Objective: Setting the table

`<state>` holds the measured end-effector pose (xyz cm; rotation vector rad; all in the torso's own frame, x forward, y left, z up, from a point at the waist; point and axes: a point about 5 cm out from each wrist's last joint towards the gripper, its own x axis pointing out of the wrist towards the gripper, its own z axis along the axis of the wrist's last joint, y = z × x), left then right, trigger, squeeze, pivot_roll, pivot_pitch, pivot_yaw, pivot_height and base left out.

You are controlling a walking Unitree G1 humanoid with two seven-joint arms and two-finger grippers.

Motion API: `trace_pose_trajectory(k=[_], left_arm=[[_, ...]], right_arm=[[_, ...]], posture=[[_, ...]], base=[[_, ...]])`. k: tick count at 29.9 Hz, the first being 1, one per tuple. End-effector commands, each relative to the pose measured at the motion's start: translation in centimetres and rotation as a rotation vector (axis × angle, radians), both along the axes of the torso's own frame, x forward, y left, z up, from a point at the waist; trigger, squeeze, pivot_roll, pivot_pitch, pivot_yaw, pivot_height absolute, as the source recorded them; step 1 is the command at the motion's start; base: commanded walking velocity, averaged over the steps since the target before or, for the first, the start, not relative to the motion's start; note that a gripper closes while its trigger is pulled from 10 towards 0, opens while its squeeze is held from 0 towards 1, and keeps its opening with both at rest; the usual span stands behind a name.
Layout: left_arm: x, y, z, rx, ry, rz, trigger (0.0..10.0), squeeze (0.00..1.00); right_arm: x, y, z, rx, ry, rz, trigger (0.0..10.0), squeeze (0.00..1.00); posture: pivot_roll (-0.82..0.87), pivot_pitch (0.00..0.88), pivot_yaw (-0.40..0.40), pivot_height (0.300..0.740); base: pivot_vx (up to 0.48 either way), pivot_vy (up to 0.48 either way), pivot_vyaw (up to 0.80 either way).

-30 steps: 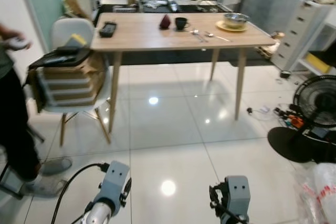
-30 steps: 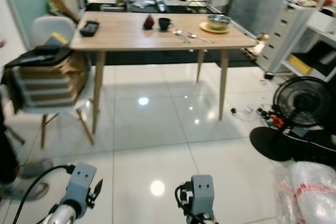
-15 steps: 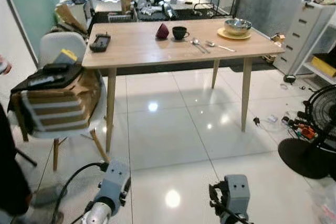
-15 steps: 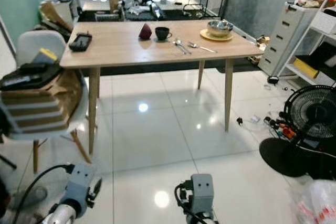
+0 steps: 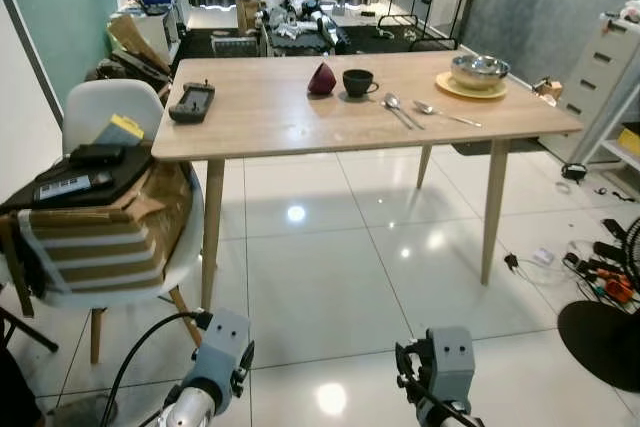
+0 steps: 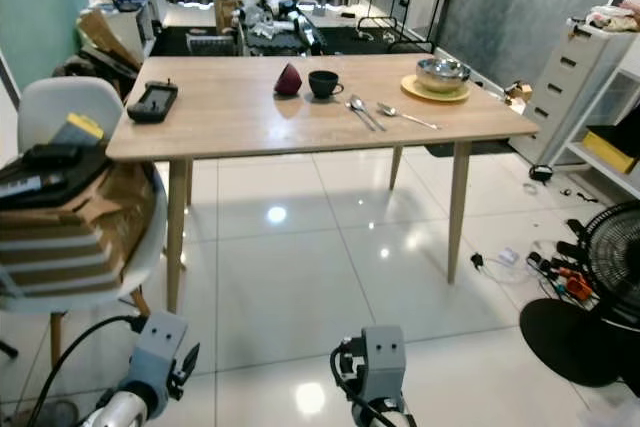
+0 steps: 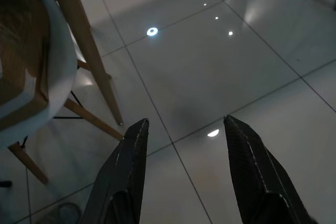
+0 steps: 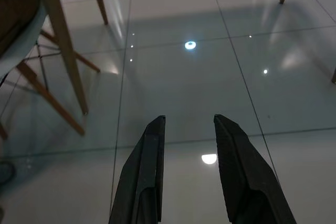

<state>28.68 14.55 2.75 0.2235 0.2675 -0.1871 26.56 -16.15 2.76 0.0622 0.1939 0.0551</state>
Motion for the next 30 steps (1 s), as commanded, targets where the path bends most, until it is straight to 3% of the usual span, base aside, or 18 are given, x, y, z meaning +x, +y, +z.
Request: trace_pose_trajectory(k=[1, 4, 6, 7, 9, 10, 12, 13, 16, 23, 30], left_arm=[[-0.3, -0.2, -0.3, 0.006, 0.013, -0.008, 10.0, 0.00], [-0.1, -0.2, 0.1, 0.012, -0.008, -0.015, 10.0, 0.00], [0.7, -0.3, 2.3, 0.036, -0.108, -0.043, 10.0, 0.00], [0.7, -0.3, 2.3, 0.036, -0.108, -0.043, 10.0, 0.00], [2.1, -0.4, 6.4, 0.035, -0.264, -0.064, 10.0, 0.00], [2.1, -0.4, 6.4, 0.035, -0.264, -0.064, 10.0, 0.00], [3.1, -0.3, 9.5, 0.021, -0.362, -0.074, 10.0, 0.00], [3.1, -0.3, 9.5, 0.021, -0.362, -0.074, 10.0, 0.00], [4.0, 0.1, 12.7, 0.006, -0.450, -0.068, 10.0, 0.00], [4.2, 0.4, 14.7, -0.006, -0.501, -0.060, 10.0, 0.00], [4.0, 0.1, 14.9, -0.010, -0.497, -0.064, 10.0, 0.00]], right_arm=[[-0.4, -0.6, -0.3, -0.001, 0.014, -0.025, 10.0, 0.00], [-0.2, -1.0, 0.4, 0.012, -0.014, -0.052, 10.0, 0.00], [0.6, -1.3, 2.5, 0.043, -0.095, -0.084, 10.0, 0.00], [0.6, -1.3, 2.5, 0.043, -0.095, -0.084, 10.0, 0.00], [1.7, -1.5, 5.8, 0.067, -0.207, -0.099, 10.0, 0.00], [1.7, -1.5, 5.8, 0.067, -0.207, -0.099, 10.0, 0.00], [2.6, -1.5, 8.1, 0.086, -0.284, -0.105, 10.0, 0.00], [2.6, -1.5, 8.1, 0.086, -0.284, -0.105, 10.0, 0.00], [3.7, -1.3, 11.1, 0.123, -0.373, -0.115, 10.0, 0.00], [3.7, -1.0, 11.7, 0.131, -0.375, -0.121, 10.0, 0.00], [3.2, -1.1, 11.5, 0.134, -0.355, -0.125, 10.0, 0.00]], posture=[[0.06, 0.036, 0.066, 0.740], [0.07, 0.042, 0.067, 0.740], [0.07, 0.047, 0.068, 0.740], [0.07, 0.047, 0.068, 0.740], [0.07, 0.047, 0.068, 0.740], [0.07, 0.047, 0.068, 0.740], [0.08, 0.047, 0.068, 0.740], [0.08, 0.047, 0.068, 0.740], [0.08, 0.046, 0.068, 0.740], [0.09, 0.049, 0.063, 0.740], [0.08, 0.053, 0.064, 0.740]], base=[[0.480, 0.000, 0.00], [0.480, 0.000, 0.00], [0.480, 0.000, 0.00], [0.480, 0.000, 0.00], [0.480, 0.000, 0.00], [0.480, 0.000, 0.00], [0.480, 0.000, 0.00], [0.480, 0.000, 0.00], [0.480, 0.000, 0.00], [0.480, 0.000, 0.00], [0.480, 0.000, 0.00]])
